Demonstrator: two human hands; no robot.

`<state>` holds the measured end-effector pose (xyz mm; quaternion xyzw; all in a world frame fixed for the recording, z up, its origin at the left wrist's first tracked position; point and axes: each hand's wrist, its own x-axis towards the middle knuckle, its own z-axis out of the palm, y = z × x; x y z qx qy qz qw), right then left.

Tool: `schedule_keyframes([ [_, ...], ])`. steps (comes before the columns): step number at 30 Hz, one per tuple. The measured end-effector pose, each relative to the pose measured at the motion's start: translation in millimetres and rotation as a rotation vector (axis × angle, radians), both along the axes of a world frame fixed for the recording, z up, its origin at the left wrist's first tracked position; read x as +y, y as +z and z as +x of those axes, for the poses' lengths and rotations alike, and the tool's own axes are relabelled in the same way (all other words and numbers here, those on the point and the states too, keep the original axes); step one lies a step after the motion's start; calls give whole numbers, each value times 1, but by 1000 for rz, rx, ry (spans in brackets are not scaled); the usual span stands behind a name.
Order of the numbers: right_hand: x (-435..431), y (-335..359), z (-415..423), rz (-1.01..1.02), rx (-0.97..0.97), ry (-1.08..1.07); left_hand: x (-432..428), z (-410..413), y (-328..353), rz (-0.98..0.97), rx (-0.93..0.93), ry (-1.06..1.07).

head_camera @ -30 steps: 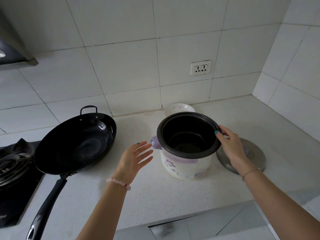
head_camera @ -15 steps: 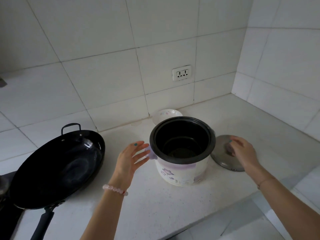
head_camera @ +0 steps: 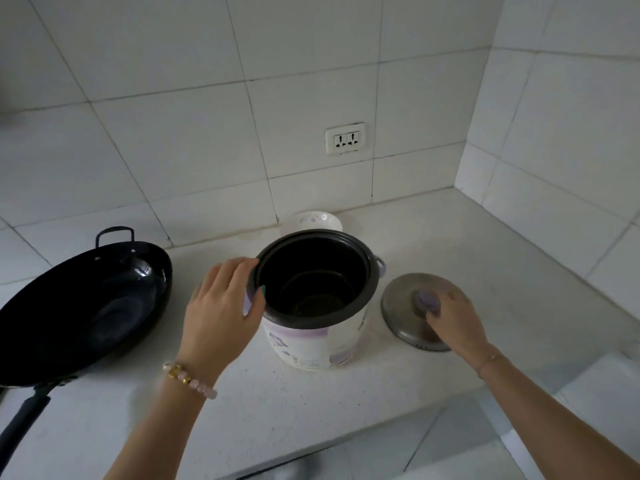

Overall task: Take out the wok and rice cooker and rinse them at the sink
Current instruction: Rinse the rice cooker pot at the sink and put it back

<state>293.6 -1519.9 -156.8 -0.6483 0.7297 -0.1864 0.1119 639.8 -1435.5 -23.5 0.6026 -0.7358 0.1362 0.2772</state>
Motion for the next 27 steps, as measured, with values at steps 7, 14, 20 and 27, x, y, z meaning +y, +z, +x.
schedule_keyframes([
  [7,-23,-8,-22,86,200,194,18,-43,-33,145,-77,221],
  [14,-43,-16,-29,15,216,286,44,-55,-66,302,-167,319],
  [20,-53,-20,-31,-43,178,304,47,-57,-73,273,-147,299],
  [27,-69,37,-41,-257,153,191,41,-52,-78,230,-152,278],
])
